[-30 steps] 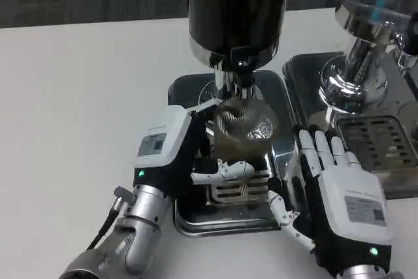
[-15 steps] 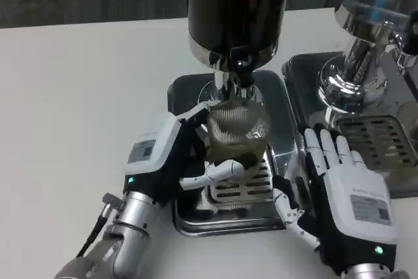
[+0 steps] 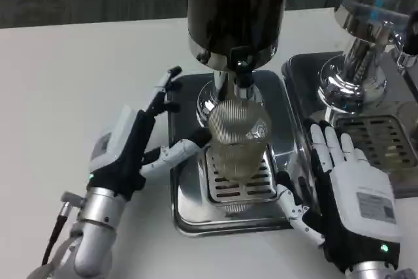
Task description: Grasp the cup under the faucet to collect the drink, then remove the cup.
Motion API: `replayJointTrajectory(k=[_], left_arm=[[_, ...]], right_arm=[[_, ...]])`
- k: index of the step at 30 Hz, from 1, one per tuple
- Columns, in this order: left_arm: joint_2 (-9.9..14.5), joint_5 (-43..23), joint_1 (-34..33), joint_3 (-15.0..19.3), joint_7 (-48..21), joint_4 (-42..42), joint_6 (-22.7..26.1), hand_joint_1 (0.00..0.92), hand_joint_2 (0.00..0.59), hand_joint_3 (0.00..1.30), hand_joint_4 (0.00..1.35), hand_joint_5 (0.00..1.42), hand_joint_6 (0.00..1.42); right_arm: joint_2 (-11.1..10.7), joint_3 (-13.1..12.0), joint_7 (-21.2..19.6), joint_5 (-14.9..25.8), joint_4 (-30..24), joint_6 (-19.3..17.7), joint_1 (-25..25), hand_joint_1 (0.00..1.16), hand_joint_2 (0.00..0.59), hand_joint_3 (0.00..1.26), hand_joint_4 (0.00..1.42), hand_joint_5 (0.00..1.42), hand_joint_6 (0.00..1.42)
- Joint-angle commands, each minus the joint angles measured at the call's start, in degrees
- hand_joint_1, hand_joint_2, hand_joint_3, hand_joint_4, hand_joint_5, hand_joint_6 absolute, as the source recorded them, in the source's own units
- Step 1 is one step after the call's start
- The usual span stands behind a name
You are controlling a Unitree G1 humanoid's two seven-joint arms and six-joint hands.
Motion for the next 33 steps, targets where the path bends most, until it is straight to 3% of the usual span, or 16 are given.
replayJointTrajectory(k=[1, 6, 9, 12, 20, 33], left_arm=[[2.7, -0.7, 3.0, 1.8, -2.1, -6.5, -3.1, 0.000, 0.004, 0.04, 0.05, 0.26, 0.22], [4.1, -2.8, 6.3, 3.7, -6.5, -15.1, -5.3, 0.000, 0.007, 0.02, 0.03, 0.23, 0.20], [5.9, -5.5, 8.6, 4.4, -12.1, -23.3, -6.4, 0.000, 0.001, 0.00, 0.00, 0.20, 0.20], [6.1, -8.3, 9.5, 4.9, -17.2, -27.4, -5.9, 0.000, 0.002, 0.00, 0.00, 0.19, 0.19], [4.2, -14.1, 8.6, 5.6, -27.0, -29.9, -5.3, 0.000, 0.013, 0.00, 0.00, 0.17, 0.16], [0.5, -14.8, 6.9, 6.5, -32.5, -32.5, -5.5, 0.000, 0.038, 0.07, 0.07, 0.25, 0.24]], right_arm=[[-0.6, -0.8, -1.0, 1.0, 0.8, -1.3, -0.1, 0.11, 0.418, 0.01, 0.00, 0.00, 0.06], [-0.9, -1.4, -1.0, 2.2, 1.8, -2.6, -0.6, 0.10, 0.416, 0.00, 0.00, 0.00, 0.06], [-0.9, -2.1, -2.0, 4.0, 2.4, -4.4, -0.7, 0.03, 0.381, 0.00, 0.00, 0.00, 0.09], [-0.9, -2.7, -2.1, 4.9, 3.0, -5.3, -1.1, 0.02, 0.382, 0.00, 0.00, 0.00, 0.09], [-0.5, -2.9, -1.6, 5.9, 4.2, -6.3, -2.2, 0.00, 0.383, 0.00, 0.00, 0.00, 0.11], [0.2, -2.9, -1.9, 5.5, 4.0, -5.7, -1.5, 0.00, 0.398, 0.00, 0.00, 0.00, 0.11]])
